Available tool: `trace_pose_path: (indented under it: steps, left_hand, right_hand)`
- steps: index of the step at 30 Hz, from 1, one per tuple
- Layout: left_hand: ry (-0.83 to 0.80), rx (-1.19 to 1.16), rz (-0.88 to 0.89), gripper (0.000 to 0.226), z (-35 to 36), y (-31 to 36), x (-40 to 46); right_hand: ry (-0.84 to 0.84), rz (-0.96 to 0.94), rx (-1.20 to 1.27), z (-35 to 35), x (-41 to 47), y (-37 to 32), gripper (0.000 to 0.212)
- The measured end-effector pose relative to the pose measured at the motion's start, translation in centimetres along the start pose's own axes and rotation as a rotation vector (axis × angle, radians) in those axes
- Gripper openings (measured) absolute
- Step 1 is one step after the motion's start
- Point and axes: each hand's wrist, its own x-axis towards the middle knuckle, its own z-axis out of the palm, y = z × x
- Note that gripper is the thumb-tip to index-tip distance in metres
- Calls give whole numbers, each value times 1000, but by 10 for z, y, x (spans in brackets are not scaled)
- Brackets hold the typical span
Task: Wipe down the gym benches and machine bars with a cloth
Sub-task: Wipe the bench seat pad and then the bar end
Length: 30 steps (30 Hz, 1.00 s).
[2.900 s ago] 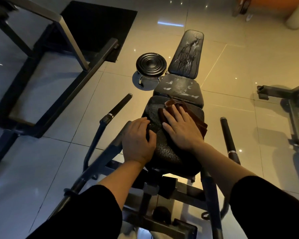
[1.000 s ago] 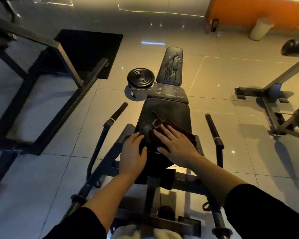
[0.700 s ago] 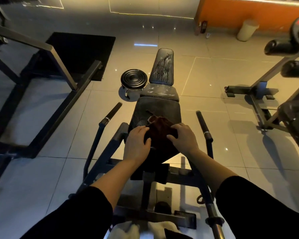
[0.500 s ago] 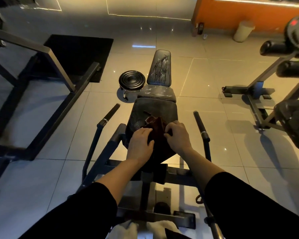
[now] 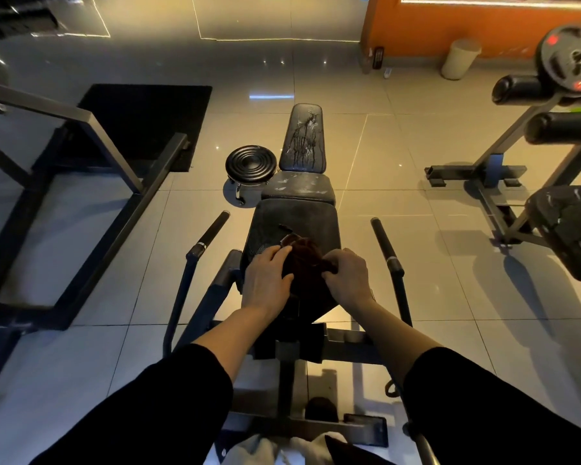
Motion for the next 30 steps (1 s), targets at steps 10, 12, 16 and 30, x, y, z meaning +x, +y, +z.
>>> trace_pose_path:
  steps: [10, 12, 16, 30]
  left_hand:
    - [41, 76, 256, 28, -26, 18, 23]
    - [100, 143, 262, 26, -44, 21, 28]
    - [279, 245, 295, 31, -74, 27, 36]
    - [-12, 210, 99, 23, -29, -26, -10]
  right_hand:
    - [31, -283, 227, -34, 0, -25, 23]
    - [42, -276, 213, -42, 6, -36, 24]
    - [148, -314, 199, -53, 23, -55, 24]
    - [-218, -266, -38, -18, 6, -5, 39]
